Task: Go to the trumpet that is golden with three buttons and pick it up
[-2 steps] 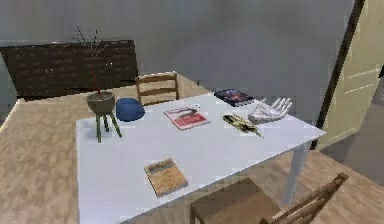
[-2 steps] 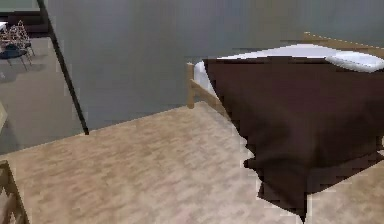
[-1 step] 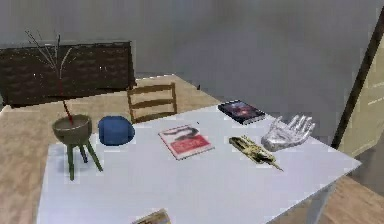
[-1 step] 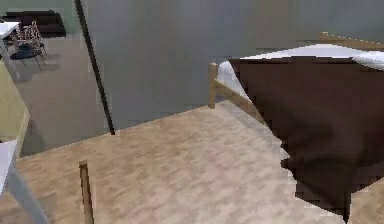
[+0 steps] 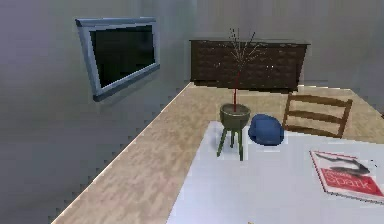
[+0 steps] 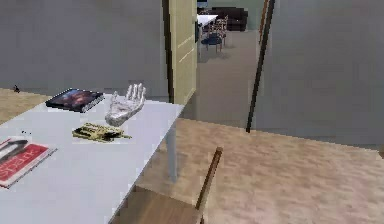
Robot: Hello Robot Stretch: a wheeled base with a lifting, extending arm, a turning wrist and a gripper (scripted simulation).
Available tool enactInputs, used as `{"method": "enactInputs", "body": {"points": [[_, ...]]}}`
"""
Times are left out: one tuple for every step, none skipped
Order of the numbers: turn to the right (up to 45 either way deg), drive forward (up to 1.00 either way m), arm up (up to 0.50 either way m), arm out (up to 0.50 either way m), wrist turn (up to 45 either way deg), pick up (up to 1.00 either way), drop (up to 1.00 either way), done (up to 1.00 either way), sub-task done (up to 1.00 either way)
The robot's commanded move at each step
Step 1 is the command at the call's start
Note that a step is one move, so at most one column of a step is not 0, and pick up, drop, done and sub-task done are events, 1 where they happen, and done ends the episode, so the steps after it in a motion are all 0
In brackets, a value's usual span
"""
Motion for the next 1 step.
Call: {"method": "enactInputs", "body": {"points": [[-27.0,0.00,0.00,0.00,0.0,0.00,0.00,0.00,0.00]]}}
